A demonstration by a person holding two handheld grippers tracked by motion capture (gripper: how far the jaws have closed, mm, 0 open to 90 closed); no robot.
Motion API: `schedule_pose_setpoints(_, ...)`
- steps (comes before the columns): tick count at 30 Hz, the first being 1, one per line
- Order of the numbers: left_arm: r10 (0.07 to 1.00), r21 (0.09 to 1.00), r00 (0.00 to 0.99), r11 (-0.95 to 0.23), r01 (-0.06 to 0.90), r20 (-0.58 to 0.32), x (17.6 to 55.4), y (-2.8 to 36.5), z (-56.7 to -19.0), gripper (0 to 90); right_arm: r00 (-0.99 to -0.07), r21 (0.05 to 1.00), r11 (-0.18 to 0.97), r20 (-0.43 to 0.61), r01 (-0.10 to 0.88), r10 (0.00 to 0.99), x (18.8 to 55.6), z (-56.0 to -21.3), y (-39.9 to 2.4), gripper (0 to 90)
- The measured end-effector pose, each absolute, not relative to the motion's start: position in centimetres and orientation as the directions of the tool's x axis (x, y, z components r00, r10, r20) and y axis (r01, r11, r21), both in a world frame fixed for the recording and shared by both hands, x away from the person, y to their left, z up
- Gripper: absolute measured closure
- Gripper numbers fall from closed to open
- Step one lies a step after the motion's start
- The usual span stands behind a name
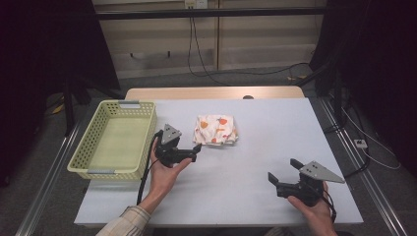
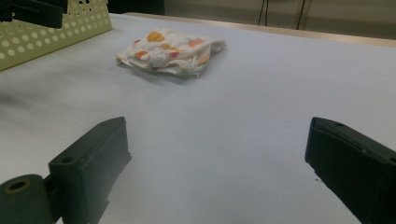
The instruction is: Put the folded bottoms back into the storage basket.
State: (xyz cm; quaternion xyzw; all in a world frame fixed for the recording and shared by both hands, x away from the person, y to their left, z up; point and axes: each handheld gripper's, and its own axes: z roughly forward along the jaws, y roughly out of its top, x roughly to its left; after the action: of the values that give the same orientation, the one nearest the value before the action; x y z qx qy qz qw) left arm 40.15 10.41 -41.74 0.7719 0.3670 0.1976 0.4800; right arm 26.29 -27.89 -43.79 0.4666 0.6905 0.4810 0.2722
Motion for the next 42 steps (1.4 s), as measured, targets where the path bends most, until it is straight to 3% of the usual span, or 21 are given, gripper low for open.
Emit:
schedule_pose_setpoints(28,0.791,0.834,0.608,-0.291,0.470,-0.066,46.7,6.8,-41.6,7.6,-0.427,0.915,0.105,0.079,0.391,0.901,26.4,-43.9,-27.8,5.7)
schedule_pose_setpoints(42,0.823,0.779,0.551,-0.257,0.573,-0.134,51.0,6.8,-42.9,8.8,-0.442,0.908,0.124,0.073,0.400,0.894,26.5,-44.0,-27.6,3.6)
